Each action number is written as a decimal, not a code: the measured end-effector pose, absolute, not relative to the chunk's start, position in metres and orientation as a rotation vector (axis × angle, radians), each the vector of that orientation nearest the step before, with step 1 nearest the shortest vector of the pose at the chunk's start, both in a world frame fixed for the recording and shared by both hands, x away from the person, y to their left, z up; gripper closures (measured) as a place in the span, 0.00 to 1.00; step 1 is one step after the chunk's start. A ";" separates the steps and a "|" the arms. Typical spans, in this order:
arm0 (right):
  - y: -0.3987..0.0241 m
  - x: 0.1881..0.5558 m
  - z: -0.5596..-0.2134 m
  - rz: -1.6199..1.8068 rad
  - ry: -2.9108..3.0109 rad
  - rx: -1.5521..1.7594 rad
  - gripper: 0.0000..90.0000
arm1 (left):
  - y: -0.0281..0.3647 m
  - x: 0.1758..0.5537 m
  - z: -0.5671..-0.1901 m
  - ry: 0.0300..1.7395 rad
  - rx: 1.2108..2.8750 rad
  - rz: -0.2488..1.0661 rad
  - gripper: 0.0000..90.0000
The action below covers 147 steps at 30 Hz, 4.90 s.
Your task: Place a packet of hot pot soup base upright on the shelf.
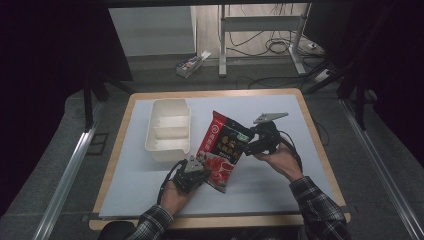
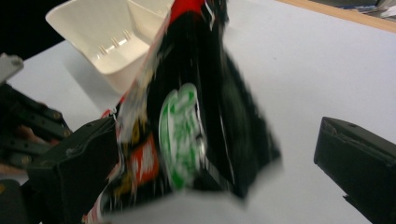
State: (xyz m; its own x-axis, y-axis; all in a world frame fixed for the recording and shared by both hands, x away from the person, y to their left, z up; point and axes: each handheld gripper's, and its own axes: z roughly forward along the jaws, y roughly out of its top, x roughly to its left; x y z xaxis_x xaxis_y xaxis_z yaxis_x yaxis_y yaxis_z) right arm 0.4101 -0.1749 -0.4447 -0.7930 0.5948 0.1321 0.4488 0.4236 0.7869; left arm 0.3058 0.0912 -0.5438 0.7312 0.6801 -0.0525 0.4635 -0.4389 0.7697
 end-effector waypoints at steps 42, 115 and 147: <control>-0.150 0.429 -0.375 1.385 2.463 0.909 0.79 | 0.129 0.273 -0.518 0.870 1.965 0.320 0.32; 0.036 0.470 -0.386 1.373 2.508 0.653 0.77 | 0.146 0.240 -0.527 0.918 2.089 0.405 0.00; -0.004 0.482 -0.410 1.325 2.607 0.635 0.01 | 0.145 0.241 -0.527 0.915 2.082 0.400 0.00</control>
